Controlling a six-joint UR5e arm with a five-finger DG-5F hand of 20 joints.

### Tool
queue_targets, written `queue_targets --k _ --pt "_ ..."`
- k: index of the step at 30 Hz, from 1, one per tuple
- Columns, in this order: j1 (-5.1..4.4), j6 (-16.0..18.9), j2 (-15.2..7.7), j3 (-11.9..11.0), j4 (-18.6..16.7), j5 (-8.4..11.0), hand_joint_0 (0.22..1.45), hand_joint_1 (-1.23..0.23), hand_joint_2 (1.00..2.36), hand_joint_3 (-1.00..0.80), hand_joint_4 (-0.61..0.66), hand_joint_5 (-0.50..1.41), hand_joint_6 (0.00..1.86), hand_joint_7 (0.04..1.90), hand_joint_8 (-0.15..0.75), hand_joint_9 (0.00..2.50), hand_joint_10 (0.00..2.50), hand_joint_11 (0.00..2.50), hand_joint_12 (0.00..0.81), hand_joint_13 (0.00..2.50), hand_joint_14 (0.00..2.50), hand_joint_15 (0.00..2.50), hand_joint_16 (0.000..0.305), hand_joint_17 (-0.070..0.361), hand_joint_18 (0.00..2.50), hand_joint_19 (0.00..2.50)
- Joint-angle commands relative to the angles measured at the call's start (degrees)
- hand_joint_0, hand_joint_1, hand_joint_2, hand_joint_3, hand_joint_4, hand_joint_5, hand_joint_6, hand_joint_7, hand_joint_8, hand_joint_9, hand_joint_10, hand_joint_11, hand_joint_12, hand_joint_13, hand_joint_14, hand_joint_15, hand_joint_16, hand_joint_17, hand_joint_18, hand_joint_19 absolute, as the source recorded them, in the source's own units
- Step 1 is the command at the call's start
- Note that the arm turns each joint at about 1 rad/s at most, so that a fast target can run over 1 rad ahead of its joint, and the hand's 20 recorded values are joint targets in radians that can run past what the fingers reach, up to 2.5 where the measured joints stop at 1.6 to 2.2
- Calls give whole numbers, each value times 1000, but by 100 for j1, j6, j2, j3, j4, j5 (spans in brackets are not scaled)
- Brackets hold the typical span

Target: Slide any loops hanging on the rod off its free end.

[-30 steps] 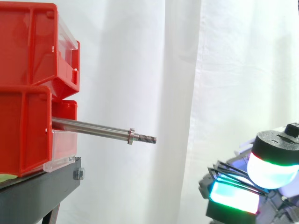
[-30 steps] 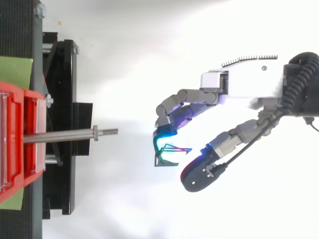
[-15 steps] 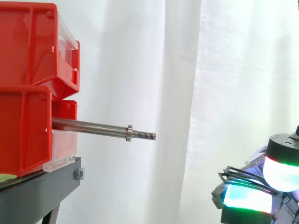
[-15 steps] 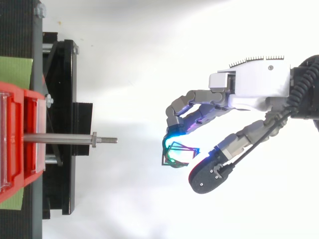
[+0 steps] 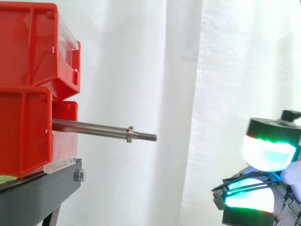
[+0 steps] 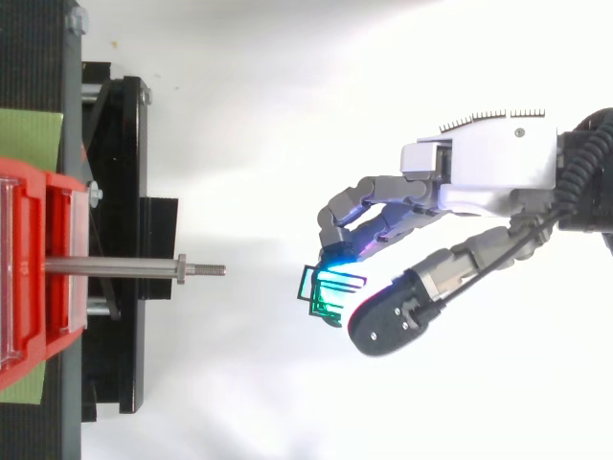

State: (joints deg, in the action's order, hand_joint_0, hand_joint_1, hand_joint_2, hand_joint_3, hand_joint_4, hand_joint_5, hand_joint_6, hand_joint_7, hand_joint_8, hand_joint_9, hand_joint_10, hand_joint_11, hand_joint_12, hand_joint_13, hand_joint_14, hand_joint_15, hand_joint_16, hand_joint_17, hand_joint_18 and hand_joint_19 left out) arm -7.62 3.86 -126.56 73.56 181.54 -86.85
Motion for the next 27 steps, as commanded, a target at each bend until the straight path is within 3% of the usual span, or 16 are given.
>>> queue_targets --k 1,6,14,27 --pt "6 1 0 0 -5 10 510 -529 1000 -500 228 -167 631 1299 281 659 0 25 314 507 0 0 50 112 514 76" --pt "-3 1 0 0 13 -17 559 -549 1000 -500 207 -160 613 1348 269 664 0 37 303 496 0 0 47 106 489 94" --pt "-3 1 0 0 -5 -17 638 -770 1010 -385 183 -172 673 1311 263 662 0 35 295 496 0 0 46 103 489 74" --pt "-20 1 0 0 13 -8 712 -870 1000 -500 159 -184 718 1231 247 646 3 31 286 507 0 0 44 100 508 41"
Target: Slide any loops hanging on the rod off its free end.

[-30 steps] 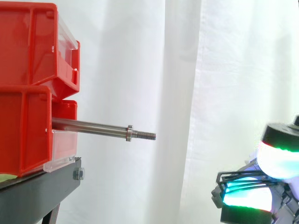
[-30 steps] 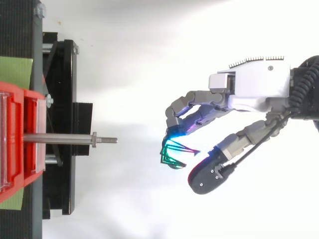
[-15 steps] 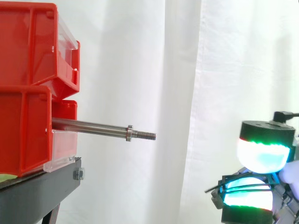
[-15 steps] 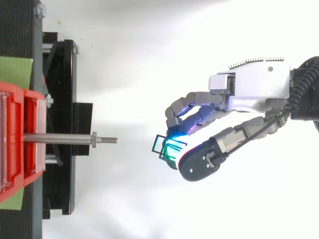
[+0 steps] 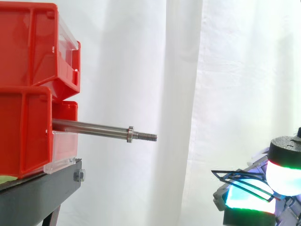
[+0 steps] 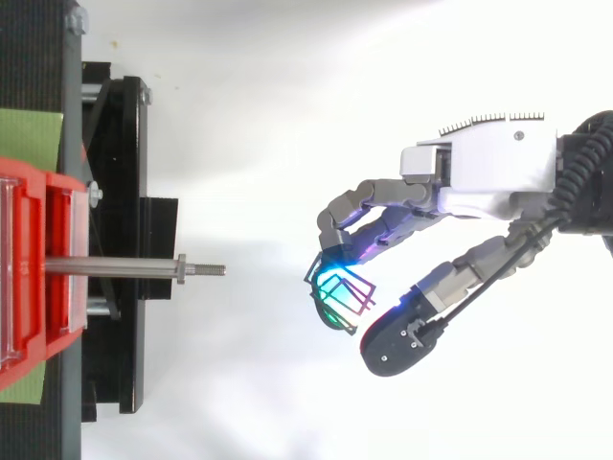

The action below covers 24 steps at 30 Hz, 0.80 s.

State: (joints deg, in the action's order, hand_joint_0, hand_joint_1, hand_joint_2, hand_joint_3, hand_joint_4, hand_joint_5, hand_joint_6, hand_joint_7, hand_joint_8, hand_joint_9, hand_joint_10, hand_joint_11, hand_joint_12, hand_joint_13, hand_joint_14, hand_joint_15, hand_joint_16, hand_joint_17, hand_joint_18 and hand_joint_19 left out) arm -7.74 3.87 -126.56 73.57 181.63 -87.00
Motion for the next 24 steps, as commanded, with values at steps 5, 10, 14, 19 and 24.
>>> queue_targets --k 5,10,14,19,24 --pt "1 0 0 0 -5 8 621 -811 1000 -500 168 -181 719 1219 249 655 0 35 285 510 0 0 44 100 509 55" --pt "1 0 0 0 4 -1 565 -686 1000 -500 184 -171 706 1225 260 670 0 31 291 519 0 0 45 102 514 71" --pt "-8 0 0 0 4 -1 544 -594 1000 -500 207 -160 686 1247 265 674 2 48 295 527 0 0 46 104 516 79" --pt "-8 -9 0 0 4 -1 533 -613 1000 -500 210 -153 670 1267 271 679 0 37 297 530 0 0 47 106 519 80" --pt "1 -9 0 0 4 -1 530 -639 1000 -500 214 -145 656 1287 271 688 2 34 299 538 0 0 47 106 521 86"
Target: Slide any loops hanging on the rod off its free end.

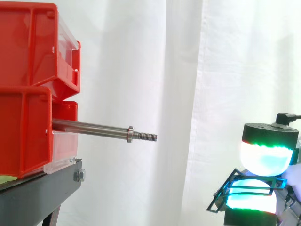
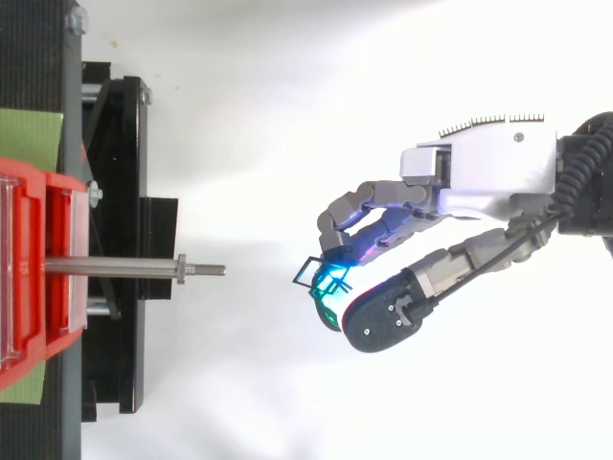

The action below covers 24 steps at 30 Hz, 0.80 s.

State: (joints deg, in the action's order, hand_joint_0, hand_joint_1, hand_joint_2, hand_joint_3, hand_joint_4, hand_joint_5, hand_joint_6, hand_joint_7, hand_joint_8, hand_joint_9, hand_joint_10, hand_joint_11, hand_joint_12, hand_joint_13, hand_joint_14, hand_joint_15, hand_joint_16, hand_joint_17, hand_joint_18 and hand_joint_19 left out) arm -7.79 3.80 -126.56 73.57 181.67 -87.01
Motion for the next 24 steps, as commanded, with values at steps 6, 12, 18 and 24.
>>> queue_targets --k 6,12,18,24 --pt "5 7 0 0 0 0 618 -634 1002 -471 183 -151 672 1312 262 686 0 38 285 532 0 0 45 100 514 94" --pt "5 7 0 0 0 0 630 -808 1006 -425 172 -168 682 1298 251 653 0 41 286 513 0 0 45 101 498 78" --pt "-3 7 0 0 -9 0 670 -879 1000 -500 158 -174 699 1265 247 646 0 39 285 515 0 0 45 100 500 60" --pt "5 7 0 0 -9 0 705 -895 1000 -500 151 -175 706 1253 240 635 0 32 281 509 0 0 44 99 502 35"
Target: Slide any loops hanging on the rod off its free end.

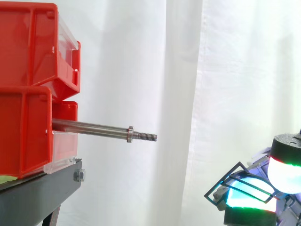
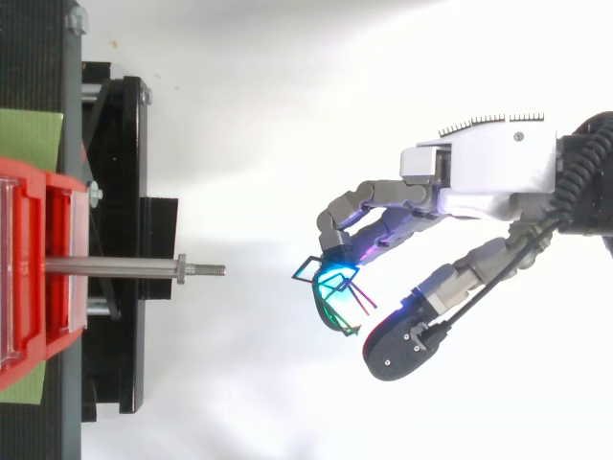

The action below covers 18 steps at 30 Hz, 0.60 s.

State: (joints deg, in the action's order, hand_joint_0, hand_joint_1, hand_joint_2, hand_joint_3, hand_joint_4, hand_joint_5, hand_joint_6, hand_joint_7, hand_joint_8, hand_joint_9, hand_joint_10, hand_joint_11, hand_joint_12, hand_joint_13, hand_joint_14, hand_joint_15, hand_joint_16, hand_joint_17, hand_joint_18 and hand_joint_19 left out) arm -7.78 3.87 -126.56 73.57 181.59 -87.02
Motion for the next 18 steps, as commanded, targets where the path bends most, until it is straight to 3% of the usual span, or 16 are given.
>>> queue_targets --k 1,18 --pt "-5 0 0 0 0 1 720 -896 1000 -500 150 -174 708 1245 235 627 2 22 281 510 0 0 44 99 502 29" --pt "4 0 0 -36 8 1 688 -943 1000 -500 115 -189 622 1321 205 509 2 0 280 439 0 0 44 99 444 0"
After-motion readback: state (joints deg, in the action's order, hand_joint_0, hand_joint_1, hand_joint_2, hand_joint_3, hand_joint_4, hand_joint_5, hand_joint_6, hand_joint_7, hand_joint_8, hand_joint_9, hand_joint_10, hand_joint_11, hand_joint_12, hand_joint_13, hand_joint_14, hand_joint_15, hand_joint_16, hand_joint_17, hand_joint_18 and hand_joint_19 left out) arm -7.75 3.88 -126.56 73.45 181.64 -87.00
